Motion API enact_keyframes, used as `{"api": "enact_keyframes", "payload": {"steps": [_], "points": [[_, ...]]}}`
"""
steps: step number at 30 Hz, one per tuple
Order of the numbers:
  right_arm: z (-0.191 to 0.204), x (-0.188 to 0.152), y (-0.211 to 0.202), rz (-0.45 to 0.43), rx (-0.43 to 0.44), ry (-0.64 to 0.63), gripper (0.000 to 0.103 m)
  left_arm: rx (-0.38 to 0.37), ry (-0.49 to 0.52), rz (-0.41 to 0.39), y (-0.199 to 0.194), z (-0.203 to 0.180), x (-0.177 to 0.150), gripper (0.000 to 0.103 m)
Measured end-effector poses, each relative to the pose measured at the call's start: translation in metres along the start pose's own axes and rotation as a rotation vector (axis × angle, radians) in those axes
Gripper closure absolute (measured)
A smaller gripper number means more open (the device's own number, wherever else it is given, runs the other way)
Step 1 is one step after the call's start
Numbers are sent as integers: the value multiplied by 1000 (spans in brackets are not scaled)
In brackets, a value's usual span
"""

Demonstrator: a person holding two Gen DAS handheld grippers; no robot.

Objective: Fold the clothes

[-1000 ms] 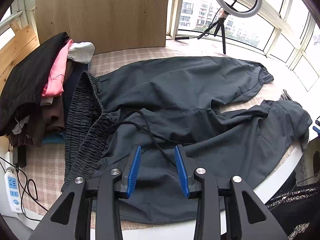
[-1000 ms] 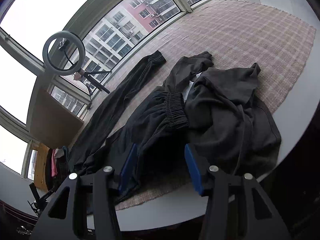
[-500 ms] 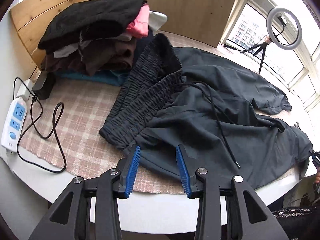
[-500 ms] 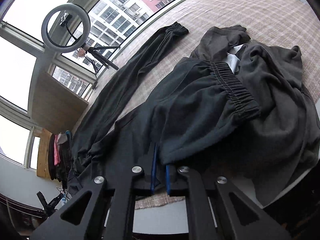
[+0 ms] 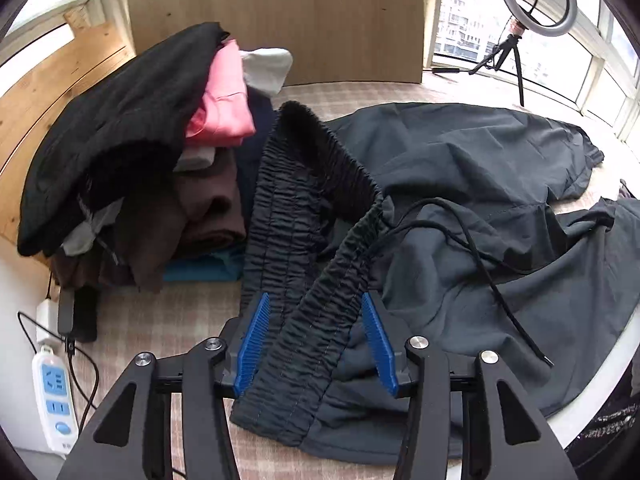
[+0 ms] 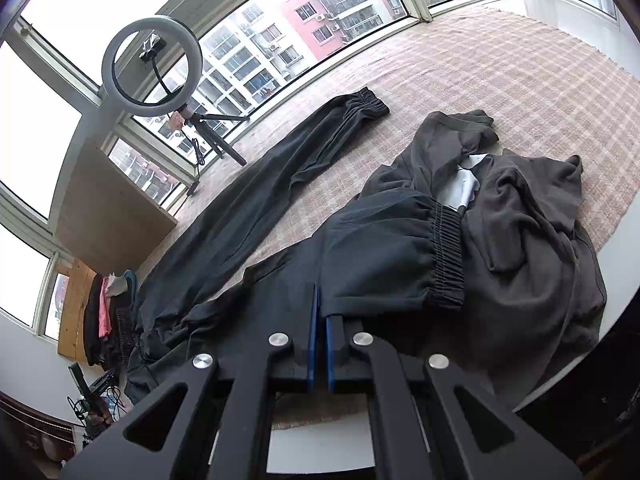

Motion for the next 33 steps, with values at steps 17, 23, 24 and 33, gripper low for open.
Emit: {"api": "enact_keyframes", "payload": {"steps": [17, 23, 24, 33], "points": [[4, 0, -16, -66, -55, 0, 100, -7, -232, 115, 28, 69, -28, 95], [9, 15, -21, -90, -51, -2, 100, -3, -356, 62, -16, 93, -49, 63], [12, 18, -22, -96, -48, -11, 100, -18, -385, 66, -25, 94, -58, 63], [11, 31, -21, -117, -39, -4, 100, -151, -600, 153, -15, 60, -110, 51]]}}
Point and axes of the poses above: each gripper's, at about its wrist camera, not at the fingertips, and y roughly the way its jaws point, z to its left, x to its top, the point moved 7 cm from there along y, roughly the way its jaws point, and after that the axes turned 7 degrees about x, right-handed, at the moved point
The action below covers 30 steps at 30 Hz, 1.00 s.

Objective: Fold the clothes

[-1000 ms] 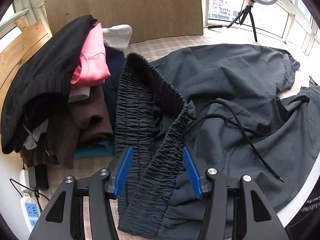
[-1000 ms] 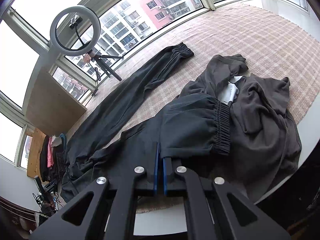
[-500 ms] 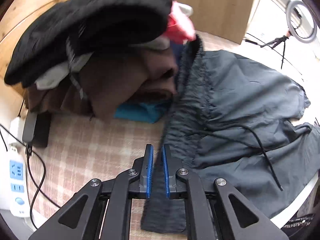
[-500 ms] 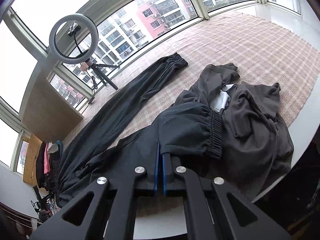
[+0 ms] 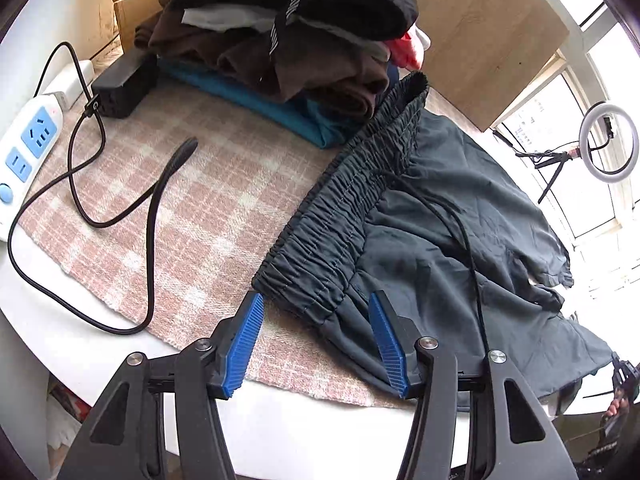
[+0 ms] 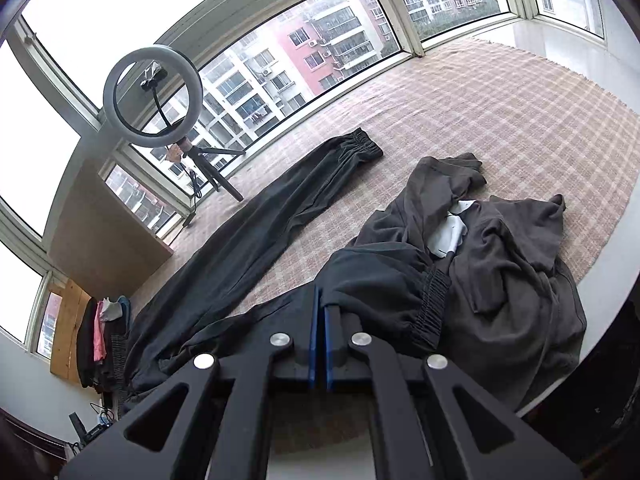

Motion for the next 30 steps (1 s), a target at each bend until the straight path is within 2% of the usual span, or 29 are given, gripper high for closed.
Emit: {"api": "enact_keyframes", "payload": {"steps": [3, 5, 6, 7, 8, 11, 16, 21, 24, 26, 30], "points": [[-1, 4, -1, -5, 4, 3, 100, 24, 0, -3, 17, -3, -3, 52], [-1, 3, -2, -4, 1, -5, 100, 1, -30, -26, 18, -4, -2, 56], [-1, 1, -3, -4, -3, -10, 100, -13, -49, -39, 17, -4, -1, 60], [-1, 0, -4, -4, -7, -15, 100, -20, -65, -50, 14, -4, 0, 75], [-1, -1, -5, -4, -10, -20, 100, -21, -77, -59, 11, -4, 1, 84], [-3, -1, -11, -19, -9, -11, 101, 12, -81, -73, -4, -10, 4, 91], [2, 19, -32, -97, 28, 5, 101, 9, -133, -106, -42, -21, 23, 93], [21, 61, -28, -143, 72, -13, 101, 20, -147, -153, -65, -38, 64, 93], [35, 88, -11, -150, 113, -19, 101, 13, -163, -197, -69, -53, 94, 93], [43, 107, 6, -139, 133, -9, 101, 39, -163, -234, -68, -66, 115, 93], [43, 150, 58, -90, 75, -4, 101, 62, -204, -283, -56, -93, 154, 93]]}}
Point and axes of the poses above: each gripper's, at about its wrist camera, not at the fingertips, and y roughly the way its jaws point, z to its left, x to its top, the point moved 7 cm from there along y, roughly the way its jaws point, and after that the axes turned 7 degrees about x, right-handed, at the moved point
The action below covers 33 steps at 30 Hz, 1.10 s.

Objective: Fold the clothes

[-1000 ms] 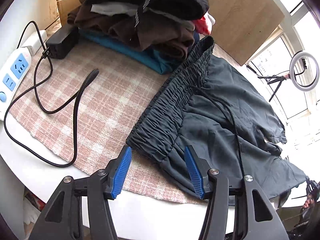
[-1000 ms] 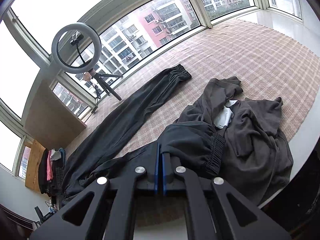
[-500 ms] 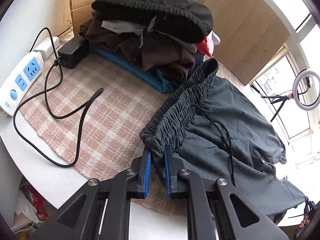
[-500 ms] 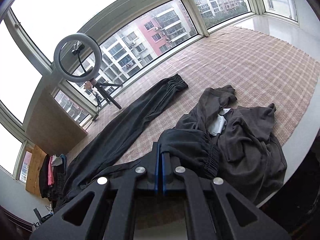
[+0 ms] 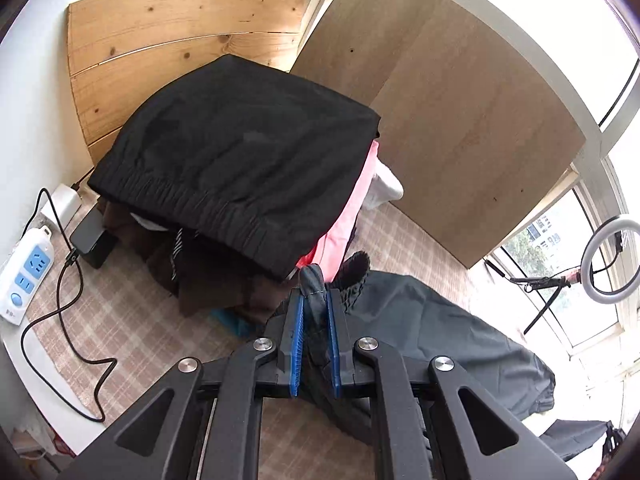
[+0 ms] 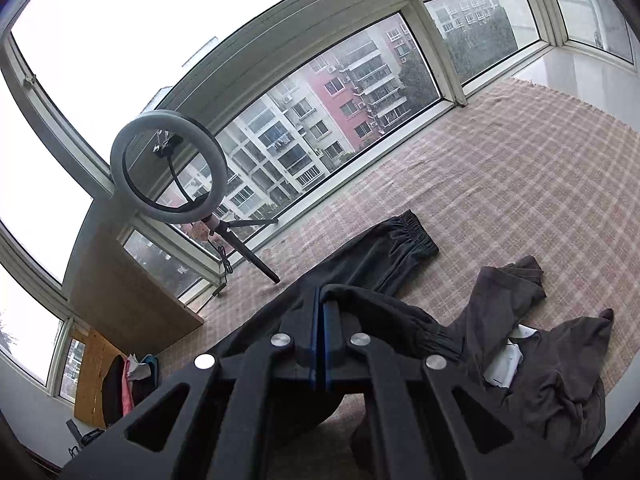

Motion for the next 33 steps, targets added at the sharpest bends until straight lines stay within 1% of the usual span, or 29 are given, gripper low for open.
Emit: {"api": "enact_keyframes", "payload": {"steps": [4, 7, 11, 14, 15, 16, 18, 20, 22, 23, 24, 25, 26, 27, 28, 30, 31, 33], "points": [[-24, 30, 73, 98, -92, 21, 101, 75, -4, -43, 27, -37, 17, 93], [-48, 47, 136, 173, -183, -5, 101, 139, 13, -53, 53, -64, 25, 93], [-79, 61, 220, 271, -264, 5, 101, 228, 47, -73, 84, -93, 35, 93], [-95, 67, 272, 330, -323, -27, 101, 309, 79, -83, 106, -108, 43, 93], [-100, 67, 288, 352, -335, -34, 101, 342, 87, -81, 114, -112, 45, 93], [-103, 64, 301, 389, -327, -31, 101, 371, 94, -73, 122, -115, 46, 93], [-111, 58, 325, 464, -309, -20, 100, 405, 101, -40, 137, -121, 46, 89], [-116, 50, 331, 536, -264, 21, 97, 401, 131, -25, 140, -128, 45, 80], [-115, 47, 320, 553, -162, 65, 92, 393, 171, -17, 140, -135, 44, 80], [-114, 48, 308, 551, -105, 79, 85, 385, 194, -8, 137, -137, 44, 80], [-112, 49, 295, 548, -48, 93, 81, 377, 212, -2, 133, -139, 42, 80], [-111, 51, 281, 537, 2, 104, 81, 367, 225, 2, 128, -139, 40, 80], [-113, 55, 260, 495, 23, 107, 80, 361, 238, 5, 123, -139, 38, 80], [-116, 58, 240, 455, 41, 109, 77, 356, 252, 2, 117, -138, 34, 80], [-121, 60, 222, 419, 44, 110, 74, 347, 266, -3, 110, -138, 30, 80], [-134, 58, 196, 370, 6, 100, 73, 330, 296, -7, 97, -140, 18, 80], [-140, 54, 186, 358, -16, 89, 73, 308, 304, -1, 91, -141, 9, 80], [-147, 42, 182, 377, -42, 60, 73, 242, 303, 35, 84, -147, -11, 80]]}}
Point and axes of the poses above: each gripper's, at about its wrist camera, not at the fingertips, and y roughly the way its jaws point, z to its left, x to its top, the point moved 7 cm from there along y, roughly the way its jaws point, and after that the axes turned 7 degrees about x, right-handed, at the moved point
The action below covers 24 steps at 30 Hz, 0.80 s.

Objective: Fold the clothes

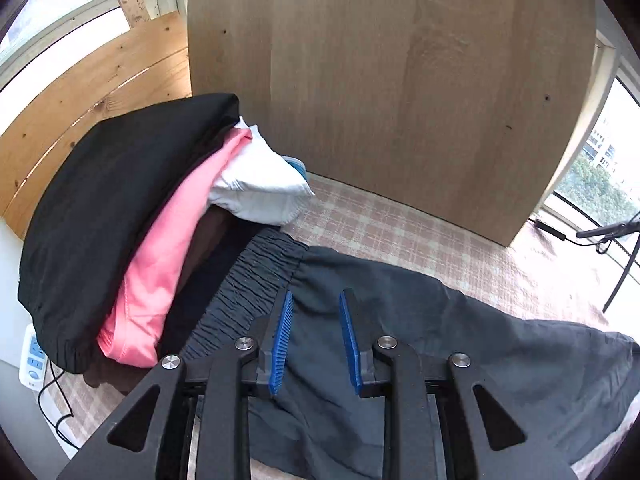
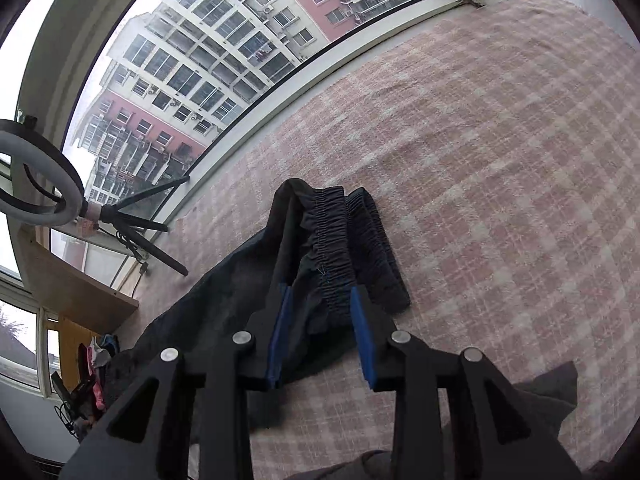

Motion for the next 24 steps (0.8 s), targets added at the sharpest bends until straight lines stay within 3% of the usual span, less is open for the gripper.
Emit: {"api": "enact_keyframes", "payload": {"steps": [2, 5, 10, 11, 12, 14, 18, 22, 23, 24], "points": [[-4, -8, 12, 32, 12, 22, 73, -75, 8, 23, -8, -15, -17, 80], [-6, -12, 35, 55, 13, 42, 73, -125, 77, 46, -16, -45, -39, 80], [-4, -11, 61, 62, -118, -86, 70, -136, 155, 39, -30, -70, -52, 80], [0, -11, 61, 56, -128, -120, 75, -144, 148, 46, -28, -71, -51, 80], [4, -10, 60, 50, -129, -145, 98, -146, 142, 50, -27, -70, -51, 80], [15, -8, 52, 50, -114, -193, 102, -143, 143, 53, -27, -70, -50, 80], [27, 2, 31, 21, -175, -294, 102, -155, 192, 54, -30, -79, -54, 80], [13, 9, 24, 25, -153, -242, 100, -157, 240, 44, -32, -91, -57, 80], [11, 5, 29, 44, -140, -234, 93, -161, 243, 46, -31, -93, -57, 80], [9, 2, 35, 64, -127, -225, 77, -165, 246, 50, -30, -95, -58, 80]]}}
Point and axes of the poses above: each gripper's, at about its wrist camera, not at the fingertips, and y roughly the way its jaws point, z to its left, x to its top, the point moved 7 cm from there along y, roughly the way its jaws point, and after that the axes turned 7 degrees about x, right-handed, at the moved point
